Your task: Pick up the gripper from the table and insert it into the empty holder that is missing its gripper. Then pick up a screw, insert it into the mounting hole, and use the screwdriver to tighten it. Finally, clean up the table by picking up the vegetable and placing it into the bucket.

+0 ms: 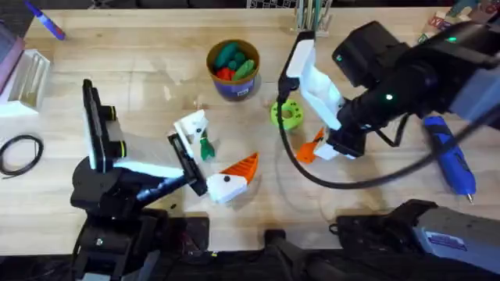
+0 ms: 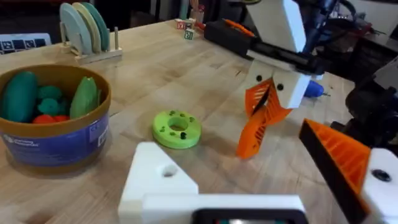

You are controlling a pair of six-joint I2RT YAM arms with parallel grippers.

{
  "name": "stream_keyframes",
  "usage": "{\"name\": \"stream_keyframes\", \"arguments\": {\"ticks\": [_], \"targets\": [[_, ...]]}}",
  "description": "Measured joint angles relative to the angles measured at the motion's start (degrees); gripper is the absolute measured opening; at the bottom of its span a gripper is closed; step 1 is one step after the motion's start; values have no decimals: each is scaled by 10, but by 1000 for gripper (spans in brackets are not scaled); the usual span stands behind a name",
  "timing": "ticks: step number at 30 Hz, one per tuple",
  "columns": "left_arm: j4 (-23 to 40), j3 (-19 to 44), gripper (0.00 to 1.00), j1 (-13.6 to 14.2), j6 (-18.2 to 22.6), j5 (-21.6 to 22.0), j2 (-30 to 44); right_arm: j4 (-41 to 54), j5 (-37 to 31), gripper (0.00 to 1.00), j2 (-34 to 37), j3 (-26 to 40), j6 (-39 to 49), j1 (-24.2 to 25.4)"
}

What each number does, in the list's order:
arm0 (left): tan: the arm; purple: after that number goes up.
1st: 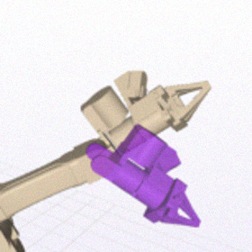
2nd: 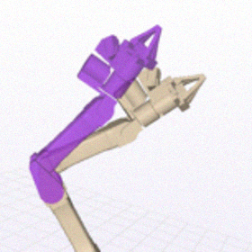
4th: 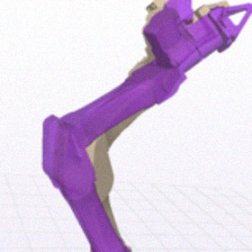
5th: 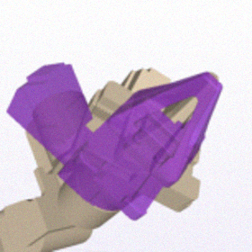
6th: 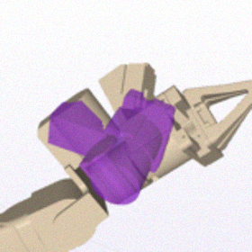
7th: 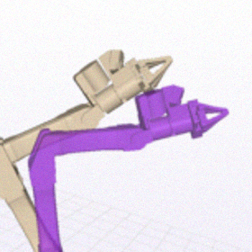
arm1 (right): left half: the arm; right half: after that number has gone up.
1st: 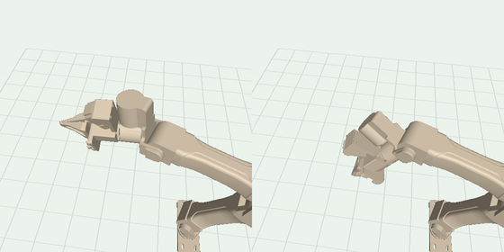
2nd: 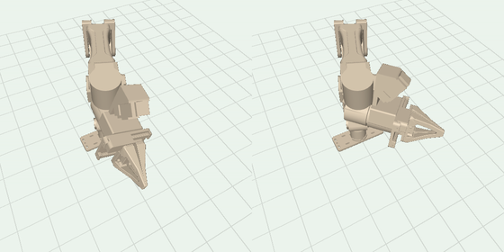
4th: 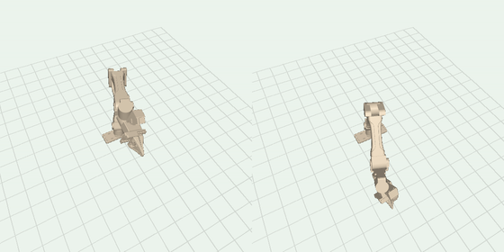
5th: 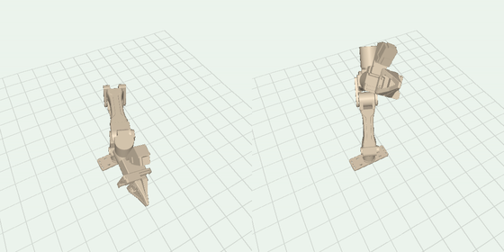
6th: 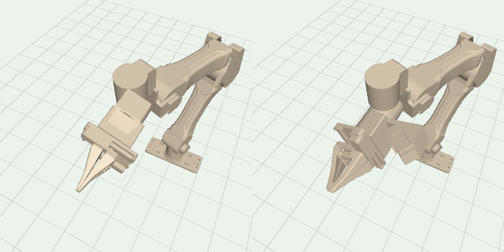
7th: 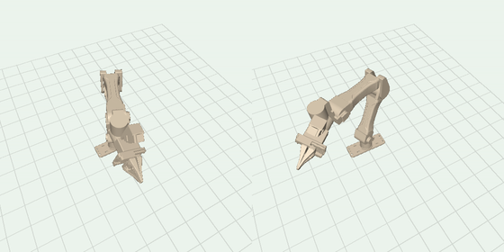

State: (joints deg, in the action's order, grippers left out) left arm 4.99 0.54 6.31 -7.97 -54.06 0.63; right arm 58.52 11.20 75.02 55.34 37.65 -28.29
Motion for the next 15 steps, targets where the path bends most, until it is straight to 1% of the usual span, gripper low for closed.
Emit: {"name": "stream_keyframes", "arguments": {"ticks": [2, 4, 6, 8, 11, 15], "targets": [[0, 0, 986, 0, 0, 0, 0, 1, 1, 12, -28, 2, -17, 0], [0, 0, 986, 0, 0, 0, 0, -17, 11, 11, -63, 3, -46, 5], [0, 0, 986, 0, 0, 0, 0, -54, 41, 11, -93, 5, -86, 15], [0, 0, 986, 0, 0, 0, 0, -106, 89, 10, -112, 8, -143, 31], [0, 0, 986, 0, 0, 0, 0, -179, 158, 10, -113, 13, -248, 47], [0, 0, 985, 0, 0, 0, 0, -214, 206, 10, -79, 14, -416, 49]]}}
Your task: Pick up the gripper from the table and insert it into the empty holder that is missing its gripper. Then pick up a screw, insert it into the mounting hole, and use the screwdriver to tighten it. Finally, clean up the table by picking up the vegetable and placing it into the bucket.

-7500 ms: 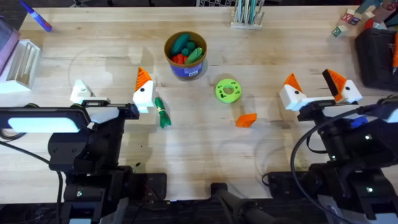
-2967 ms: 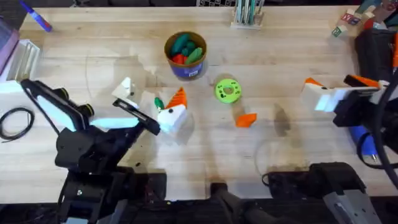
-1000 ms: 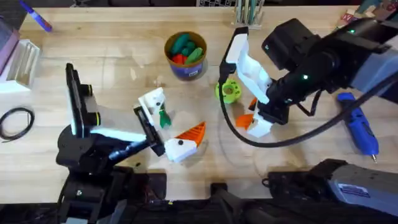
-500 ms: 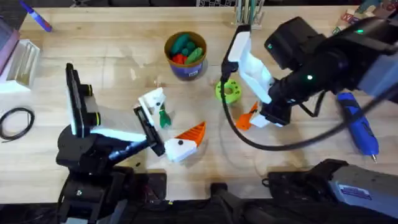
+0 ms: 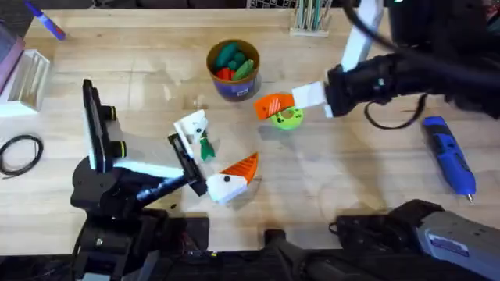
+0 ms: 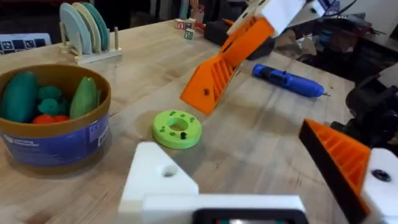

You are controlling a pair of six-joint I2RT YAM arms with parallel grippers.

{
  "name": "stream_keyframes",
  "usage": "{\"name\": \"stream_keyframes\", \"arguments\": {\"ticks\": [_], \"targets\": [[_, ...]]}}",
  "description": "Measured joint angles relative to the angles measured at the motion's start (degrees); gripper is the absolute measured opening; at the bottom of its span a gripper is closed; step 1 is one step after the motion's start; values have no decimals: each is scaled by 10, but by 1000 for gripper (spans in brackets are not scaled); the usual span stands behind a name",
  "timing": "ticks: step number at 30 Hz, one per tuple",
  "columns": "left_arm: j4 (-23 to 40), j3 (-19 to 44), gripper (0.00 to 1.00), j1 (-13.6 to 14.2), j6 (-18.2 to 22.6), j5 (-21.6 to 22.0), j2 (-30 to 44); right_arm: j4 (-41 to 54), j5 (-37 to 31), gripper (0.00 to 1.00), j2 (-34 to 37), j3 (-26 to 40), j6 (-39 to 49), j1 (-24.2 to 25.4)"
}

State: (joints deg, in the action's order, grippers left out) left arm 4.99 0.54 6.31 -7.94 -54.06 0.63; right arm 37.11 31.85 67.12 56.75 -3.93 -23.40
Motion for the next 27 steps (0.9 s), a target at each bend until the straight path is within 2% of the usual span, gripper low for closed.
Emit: {"name": "stream_keyframes", "arguments": {"ticks": [2, 5, 10, 11, 13, 20, 25, 27], "targets": [[0, 0, 985, 0, 0, 0, 0, -12, 24, 10, 28, 0, -78, 0], [0, 0, 986, 0, 0, 0, 0, -46, 89, 9, 76, 0, -149, 1], [0, 0, 987, 0, 0, 0, 0, -120, 227, 9, 158, 0, -220, 1], [0, 0, 986, 0, 0, 0, 0, -157, 301, 9, 202, 0, -252, 1], [0, 0, 985, 0, 0, 0, 0, -171, 347, 9, 230, 0, -270, 1], [0, 0, 986, 0, 0, 0, 0, -177, 432, 9, 274, 0, -302, 1], [0, 0, 986, 0, 0, 0, 0, -215, 453, 9, 274, 0, -318, 0], [0, 0, 985, 0, 0, 0, 0, -258, 455, 9, 274, 0, -341, -1]]}}
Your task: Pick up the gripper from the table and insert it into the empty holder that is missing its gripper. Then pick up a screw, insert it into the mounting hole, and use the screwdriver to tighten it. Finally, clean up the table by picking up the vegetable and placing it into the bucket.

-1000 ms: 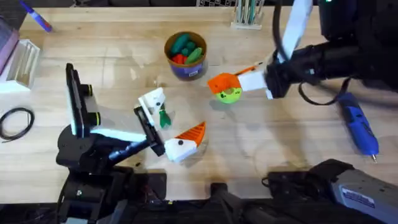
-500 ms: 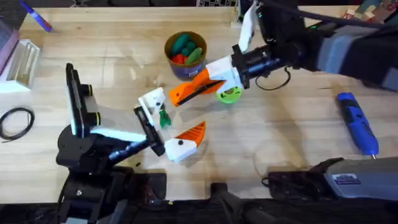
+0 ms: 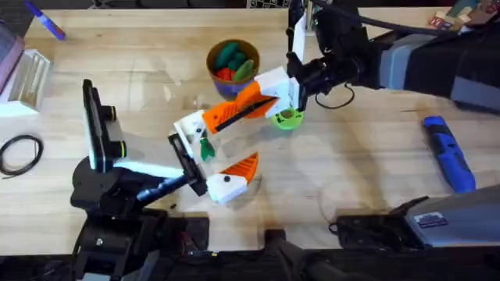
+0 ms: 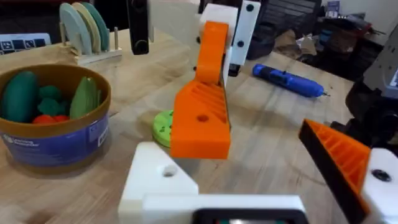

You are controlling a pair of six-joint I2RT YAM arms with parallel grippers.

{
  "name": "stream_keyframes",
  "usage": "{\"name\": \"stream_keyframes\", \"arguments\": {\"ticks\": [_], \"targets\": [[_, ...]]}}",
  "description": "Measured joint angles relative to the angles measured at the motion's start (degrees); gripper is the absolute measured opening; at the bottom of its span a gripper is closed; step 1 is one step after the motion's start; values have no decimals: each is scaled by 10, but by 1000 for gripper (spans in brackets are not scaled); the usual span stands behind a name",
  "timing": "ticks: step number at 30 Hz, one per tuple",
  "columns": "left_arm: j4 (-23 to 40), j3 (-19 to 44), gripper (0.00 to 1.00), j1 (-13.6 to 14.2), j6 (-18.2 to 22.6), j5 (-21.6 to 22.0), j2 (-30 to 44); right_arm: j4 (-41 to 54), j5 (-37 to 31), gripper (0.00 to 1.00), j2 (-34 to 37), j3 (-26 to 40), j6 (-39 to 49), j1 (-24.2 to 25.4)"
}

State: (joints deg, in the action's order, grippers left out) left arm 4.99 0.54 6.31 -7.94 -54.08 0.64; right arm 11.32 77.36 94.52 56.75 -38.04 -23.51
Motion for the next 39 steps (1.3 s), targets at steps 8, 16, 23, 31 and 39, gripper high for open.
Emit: {"name": "stream_keyframes", "arguments": {"ticks": [8, 16, 23, 31, 39], "targets": [[0, 0, 985, 0, 0, -1, 0, 0, -1, 9, 0, 0, -10, -8], [0, 0, 987, 0, 0, -1, 0, 26, -10, 9, 0, 0, 14, -9], [0, 0, 986, 0, 0, 0, 0, 3, -11, 9, 23, 0, 14, -11], [1, 0, 986, 0, -1, -2, 0, -11, -10, 9, 35, 0, 11, -19], [0, 0, 986, -2, 0, 14, 0, -81, -43, 9, 35, 0, -62, -29]]}}
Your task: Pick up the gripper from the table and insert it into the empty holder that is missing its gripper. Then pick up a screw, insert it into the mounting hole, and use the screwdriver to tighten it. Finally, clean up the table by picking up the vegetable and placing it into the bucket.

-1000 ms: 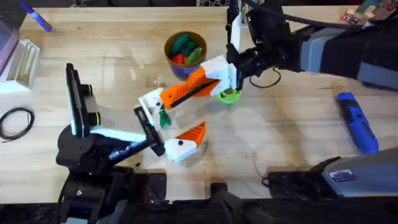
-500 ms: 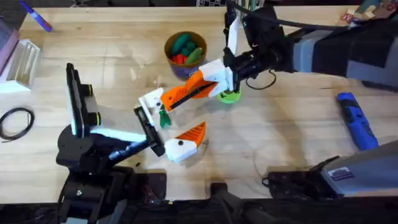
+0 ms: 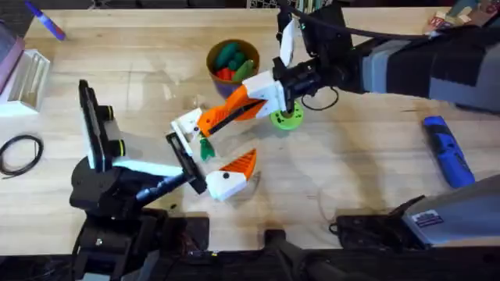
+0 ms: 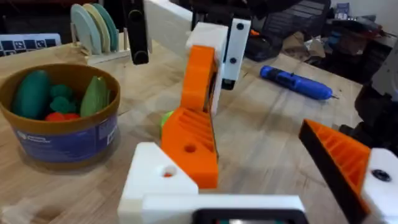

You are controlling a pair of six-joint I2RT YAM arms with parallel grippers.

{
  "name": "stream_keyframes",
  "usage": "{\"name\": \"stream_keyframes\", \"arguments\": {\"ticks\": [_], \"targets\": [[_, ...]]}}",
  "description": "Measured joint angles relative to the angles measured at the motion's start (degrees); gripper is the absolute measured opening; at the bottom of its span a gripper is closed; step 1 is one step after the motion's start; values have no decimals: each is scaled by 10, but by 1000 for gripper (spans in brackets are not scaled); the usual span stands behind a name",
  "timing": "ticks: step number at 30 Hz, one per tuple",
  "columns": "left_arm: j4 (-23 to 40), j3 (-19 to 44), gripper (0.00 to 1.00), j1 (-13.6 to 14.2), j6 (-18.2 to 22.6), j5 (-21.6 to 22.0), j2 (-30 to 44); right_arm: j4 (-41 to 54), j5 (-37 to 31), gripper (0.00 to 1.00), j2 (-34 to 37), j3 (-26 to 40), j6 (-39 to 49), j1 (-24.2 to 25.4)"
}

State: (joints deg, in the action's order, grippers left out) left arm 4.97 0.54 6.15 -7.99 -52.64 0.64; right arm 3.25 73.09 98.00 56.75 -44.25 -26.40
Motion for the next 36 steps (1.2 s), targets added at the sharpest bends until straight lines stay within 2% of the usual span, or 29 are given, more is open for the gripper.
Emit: {"name": "stream_keyframes", "arguments": {"ticks": [11, 18, 29, 36], "targets": [[-2, 0, 986, -10, -17, 40, 2, -58, -87, 9, -3, 3, -126, -36], [-3, 0, 986, -15, -25, 68, 4, -87, -146, 9, -10, 5, -166, -59], [-3, 3, 987, -16, -17, 101, 4, -146, -173, 8, -10, 5, -168, -74], [-3, 3, 985, -16, -7, 107, 3, -153, -167, 8, -9, 5, -130, -75]]}}
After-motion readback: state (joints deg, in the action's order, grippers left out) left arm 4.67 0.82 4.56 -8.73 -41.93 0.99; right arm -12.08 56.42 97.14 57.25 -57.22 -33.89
